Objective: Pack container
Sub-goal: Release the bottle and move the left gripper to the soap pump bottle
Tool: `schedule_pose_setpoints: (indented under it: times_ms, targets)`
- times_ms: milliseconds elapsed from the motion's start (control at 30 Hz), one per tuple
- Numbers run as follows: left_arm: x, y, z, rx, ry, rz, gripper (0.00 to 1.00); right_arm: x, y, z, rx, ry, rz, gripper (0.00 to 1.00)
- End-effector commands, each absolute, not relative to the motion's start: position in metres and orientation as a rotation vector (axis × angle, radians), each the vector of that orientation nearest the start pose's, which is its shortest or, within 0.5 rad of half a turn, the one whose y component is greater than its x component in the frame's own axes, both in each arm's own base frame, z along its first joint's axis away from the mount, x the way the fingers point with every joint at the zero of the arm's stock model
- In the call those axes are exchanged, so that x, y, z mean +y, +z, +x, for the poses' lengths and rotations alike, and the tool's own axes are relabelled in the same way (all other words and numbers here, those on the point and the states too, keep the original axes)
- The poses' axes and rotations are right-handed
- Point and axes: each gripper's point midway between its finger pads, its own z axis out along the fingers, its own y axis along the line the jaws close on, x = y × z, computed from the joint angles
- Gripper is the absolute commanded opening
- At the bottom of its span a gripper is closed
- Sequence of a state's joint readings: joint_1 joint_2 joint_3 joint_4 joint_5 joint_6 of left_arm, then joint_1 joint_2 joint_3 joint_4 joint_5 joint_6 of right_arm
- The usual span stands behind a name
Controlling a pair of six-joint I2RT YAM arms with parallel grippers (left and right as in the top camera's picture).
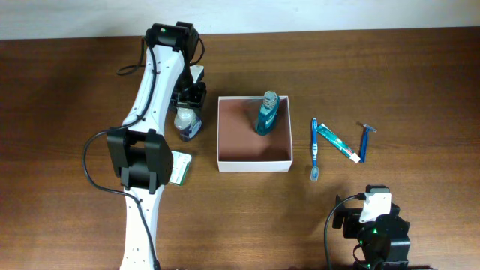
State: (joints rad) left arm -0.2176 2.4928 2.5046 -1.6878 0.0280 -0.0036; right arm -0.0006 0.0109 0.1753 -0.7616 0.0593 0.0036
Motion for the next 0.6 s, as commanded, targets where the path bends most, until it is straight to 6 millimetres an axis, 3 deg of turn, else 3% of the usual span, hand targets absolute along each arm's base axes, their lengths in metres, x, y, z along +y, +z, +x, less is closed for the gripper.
schedule_pose_setpoints:
  times_ms: [0, 233, 300, 567]
  targets:
    - [-0.101, 0.100, 0.437, 3.214, -0.034, 0.347, 0.58, -0.011, 0.075, 0.191, 2.169, -0.059, 0.053, 0.99]
    - [-0.102, 0.120, 0.437, 3.167, -0.050, 0.343, 0.38, -0.011, 0.075, 0.191, 2.169, -0.059, 0.053, 0.99]
    - [-0.105, 0.126, 0.436, 3.156, -0.076, 0.341, 0.36, -0.011, 0.075, 0.191, 2.169, -0.059, 0.053, 0.99]
    - [-0.115, 0.187, 0.427, 3.009, -0.118, 0.367, 0.34, -0.011, 0.075, 0.191, 2.169, -0.059, 0.053, 0.99]
